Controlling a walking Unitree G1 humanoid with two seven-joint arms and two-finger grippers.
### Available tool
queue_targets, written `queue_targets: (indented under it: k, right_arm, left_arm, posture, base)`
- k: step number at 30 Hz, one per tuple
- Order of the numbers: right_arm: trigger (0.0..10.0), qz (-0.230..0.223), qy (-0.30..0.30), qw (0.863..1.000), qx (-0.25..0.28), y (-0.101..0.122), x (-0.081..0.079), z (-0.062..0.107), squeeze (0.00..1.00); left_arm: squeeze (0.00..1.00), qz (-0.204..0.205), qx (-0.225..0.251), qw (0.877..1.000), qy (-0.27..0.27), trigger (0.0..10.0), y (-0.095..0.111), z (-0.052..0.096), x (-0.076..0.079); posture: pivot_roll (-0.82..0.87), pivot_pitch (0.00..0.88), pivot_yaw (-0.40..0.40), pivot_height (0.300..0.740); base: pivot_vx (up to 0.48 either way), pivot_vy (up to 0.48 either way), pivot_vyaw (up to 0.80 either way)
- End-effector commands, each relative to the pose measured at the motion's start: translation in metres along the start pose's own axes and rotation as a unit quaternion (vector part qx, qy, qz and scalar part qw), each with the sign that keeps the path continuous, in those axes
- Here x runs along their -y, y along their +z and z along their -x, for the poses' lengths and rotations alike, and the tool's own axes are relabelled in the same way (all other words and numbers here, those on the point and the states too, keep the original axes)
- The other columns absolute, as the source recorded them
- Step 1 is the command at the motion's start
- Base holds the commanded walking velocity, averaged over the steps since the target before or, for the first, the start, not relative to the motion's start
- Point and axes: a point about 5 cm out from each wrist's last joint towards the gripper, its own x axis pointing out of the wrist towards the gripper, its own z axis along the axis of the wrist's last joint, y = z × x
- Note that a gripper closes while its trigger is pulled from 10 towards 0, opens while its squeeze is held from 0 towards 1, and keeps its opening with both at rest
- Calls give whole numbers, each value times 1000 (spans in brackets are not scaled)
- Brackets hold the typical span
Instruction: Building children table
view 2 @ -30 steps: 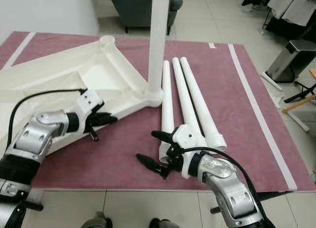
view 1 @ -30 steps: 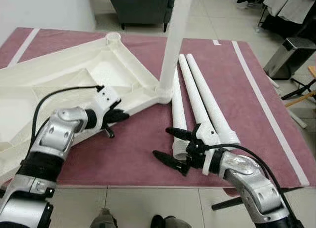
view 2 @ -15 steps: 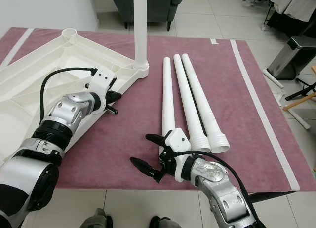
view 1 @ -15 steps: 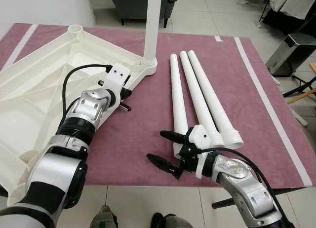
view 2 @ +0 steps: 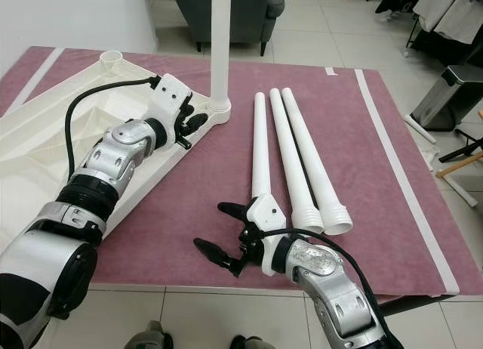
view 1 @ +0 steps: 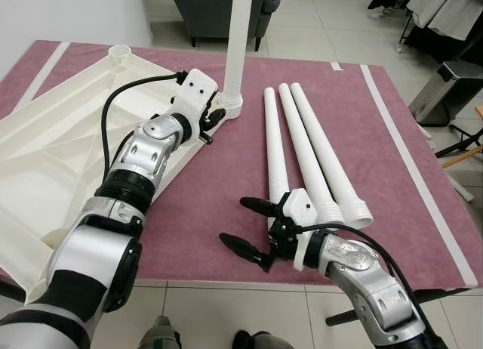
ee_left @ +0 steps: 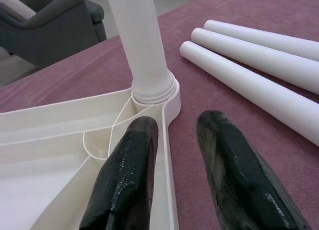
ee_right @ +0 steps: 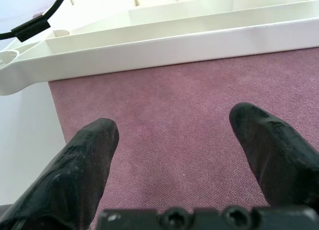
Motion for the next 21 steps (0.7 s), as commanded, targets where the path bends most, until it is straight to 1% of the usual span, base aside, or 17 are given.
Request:
queue_targets:
  k: [1,2,3,5,6,7,8,9,10,11,13,15,16,17,18,20,21]
  right_arm:
    - [10000,2,-3,1000,-3,-1,1,1,0]
    - [10000,3,-3,1000,-3,-1,0,2,0]
    - [10000,4,-3,1000,-3,0,0,2,0]
    - [10000,4,-3,1000,-3,0,0,2,0]
    - [10000,4,-4,1000,-4,0,1,4,0]
    - [10000,6,-4,1000,-6,0,2,6,0]
    - [10000,6,-4,1000,-6,0,2,6,0]
    - [10000,8,-4,1000,-9,0,3,8,0]
    - [10000,8,-4,1000,-9,0,3,8,0]
    - [10000,11,-2,1000,-12,0,4,10,0]
    - [10000,11,-2,1000,-12,0,4,10,0]
    - [10000,19,11,1000,-5,6,4,9,0]
    - [10000,19,11,1000,-5,6,4,9,0]
    - [10000,22,25,999,6,12,2,6,0]
    - [10000,22,25,999,6,12,2,6,0]
    - [10000,25,75,996,34,26,-7,1,0]
    - [10000,25,75,996,34,26,-7,1,0]
  left_arm:
    - [0,-10,-2,1000,-2,10000,-3,4,-1]
    - [0,-48,-11,999,-19,10000,-11,19,-4]
    - [0,-76,-23,996,-34,10000,-18,33,-5]
    - [0,-76,-23,996,-34,10000,-18,33,-5]
    - [0,-101,-36,993,-49,10000,-26,52,-8]
    - [0,-117,-50,989,-70,10000,-35,74,-11]
    - [0,-117,-50,989,-70,10000,-35,74,-11]
    - [0,-126,-66,986,-87,10000,-41,96,-13]
    - [0,-126,-66,986,-87,10000,-41,96,-13]
    - [0,-130,-83,982,-104,10000,-46,117,-14]
    - [0,-130,-83,982,-104,10000,-46,117,-14]
    - [0,-131,-121,976,-125,10000,-55,153,-13]
    - [0,-131,-121,976,-125,10000,-55,153,-13]
    - [0,-131,-139,973,-127,10000,-60,166,-13]
    - [0,-131,-139,973,-127,10000,-60,166,-13]
    - [0,-124,-174,970,-117,10000,-69,185,-16]
    - [0,-124,-174,970,-117,10000,-69,185,-16]
  posture:
    - [98,127,-1,740]
    - [99,135,-3,740]
    - [100,136,-3,740]
    - [100,136,-3,740]
    - [103,141,-8,740]
    - [108,145,-11,740]
    - [108,145,-11,740]
    - [116,149,-13,740]
    - [116,149,-13,740]
    - [124,154,-15,740]
    - [124,154,-15,740]
    - [144,162,-17,740]
    - [144,162,-17,740]
    - [147,165,-18,740]
    - [147,165,-18,740]
    - [158,168,-22,740]
    - [158,168,-22,740]
  base:
    - [0,0,0]
    - [0,0,0]
    - [0,0,0]
    - [0,0,0]
    - [0,0,0]
    - [0,0,0]
    - [0,0,0]
    - [0,0,0]
    - [0,0,0]
    - [0,0,0]
    - [0,0,0]
    - [0,0,0]
    - [0,0,0]
    - [0,0,0]
    - [0,0,0]
    - [0,0,0]
    - [0,0,0]
